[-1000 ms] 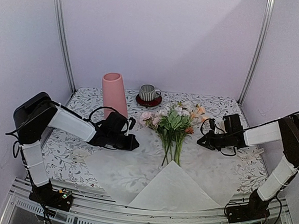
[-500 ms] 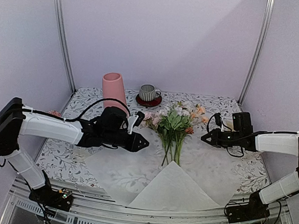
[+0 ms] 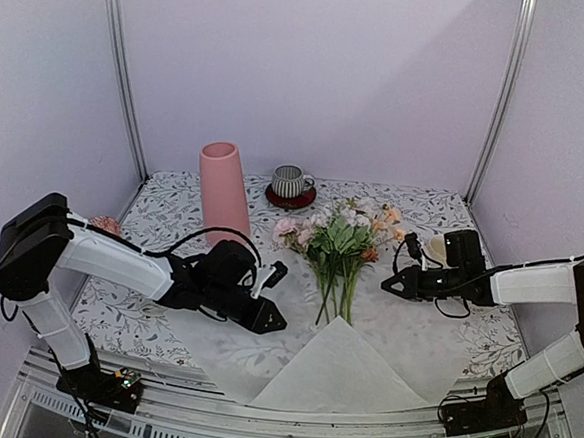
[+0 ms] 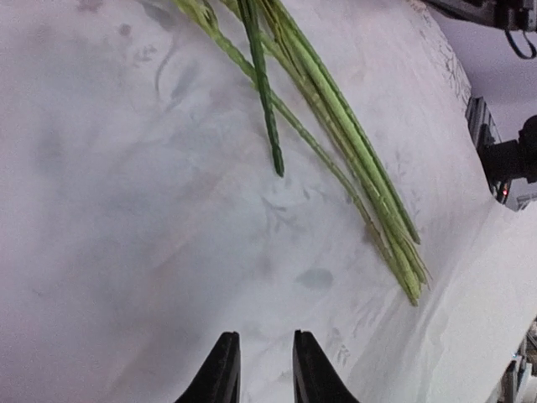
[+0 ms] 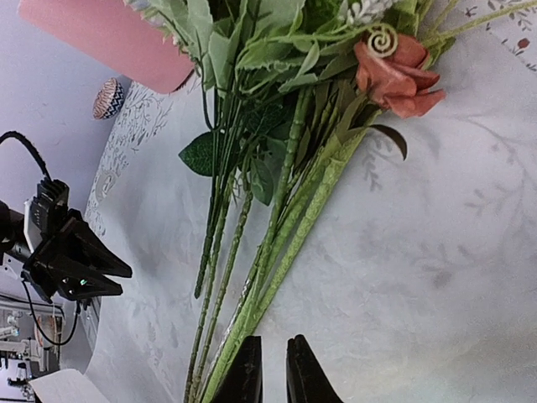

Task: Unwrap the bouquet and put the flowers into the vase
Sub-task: Unfold the quarter-folded wrapping paper from the folded wrapping paper.

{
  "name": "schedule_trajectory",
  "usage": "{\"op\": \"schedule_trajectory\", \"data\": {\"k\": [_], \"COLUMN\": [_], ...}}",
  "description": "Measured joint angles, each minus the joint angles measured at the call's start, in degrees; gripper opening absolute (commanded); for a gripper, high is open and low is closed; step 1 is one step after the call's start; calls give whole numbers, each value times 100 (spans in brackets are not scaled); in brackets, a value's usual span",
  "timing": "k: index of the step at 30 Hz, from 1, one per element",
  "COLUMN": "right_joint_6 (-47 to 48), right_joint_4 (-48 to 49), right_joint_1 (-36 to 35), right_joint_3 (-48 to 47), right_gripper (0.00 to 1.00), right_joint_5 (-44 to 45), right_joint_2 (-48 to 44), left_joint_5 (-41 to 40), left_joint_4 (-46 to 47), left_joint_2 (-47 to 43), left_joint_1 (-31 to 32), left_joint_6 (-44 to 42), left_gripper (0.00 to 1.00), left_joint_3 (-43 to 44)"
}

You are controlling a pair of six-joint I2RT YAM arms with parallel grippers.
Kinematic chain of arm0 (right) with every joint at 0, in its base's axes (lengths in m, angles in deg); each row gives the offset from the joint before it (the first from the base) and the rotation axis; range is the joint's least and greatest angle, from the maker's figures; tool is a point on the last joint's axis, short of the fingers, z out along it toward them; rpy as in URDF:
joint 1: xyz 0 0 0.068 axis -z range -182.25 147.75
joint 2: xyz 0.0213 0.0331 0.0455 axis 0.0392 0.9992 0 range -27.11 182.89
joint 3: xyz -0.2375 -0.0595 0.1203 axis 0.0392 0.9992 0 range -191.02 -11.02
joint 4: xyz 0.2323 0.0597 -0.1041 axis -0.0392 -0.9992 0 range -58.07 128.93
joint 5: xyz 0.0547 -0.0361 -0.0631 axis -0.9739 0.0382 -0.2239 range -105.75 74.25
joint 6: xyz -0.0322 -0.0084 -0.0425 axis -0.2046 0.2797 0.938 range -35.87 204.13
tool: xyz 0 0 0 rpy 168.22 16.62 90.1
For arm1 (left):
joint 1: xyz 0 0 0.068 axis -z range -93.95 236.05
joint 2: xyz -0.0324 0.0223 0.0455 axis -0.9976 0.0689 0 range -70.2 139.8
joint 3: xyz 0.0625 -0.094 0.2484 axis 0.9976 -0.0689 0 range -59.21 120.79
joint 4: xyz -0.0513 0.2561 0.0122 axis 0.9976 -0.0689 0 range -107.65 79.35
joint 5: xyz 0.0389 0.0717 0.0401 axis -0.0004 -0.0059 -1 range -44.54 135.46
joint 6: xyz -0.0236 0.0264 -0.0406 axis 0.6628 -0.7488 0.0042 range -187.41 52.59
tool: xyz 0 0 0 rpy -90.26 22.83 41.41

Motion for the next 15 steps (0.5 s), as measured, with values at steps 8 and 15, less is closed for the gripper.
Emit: {"op": "schedule_trajectory", "data": {"k": [8, 15], "right_joint_6": [-2, -9], "right_joint_4": [175, 245], "right_joint_1": [-195, -258], "right_joint_3": [120, 295], "right_gripper": [10, 10], "right_joint_5": [-63, -83], "right_joint_2": [258, 420], "left_joint_5": [804, 1399], "left_joint_4": [48, 127], "left_joint_2": [177, -153], "left_joint_1": [584, 1255], "left_joint_6": [-122, -387], "left_gripper": [24, 23], "left_joint_3": [142, 181]}}
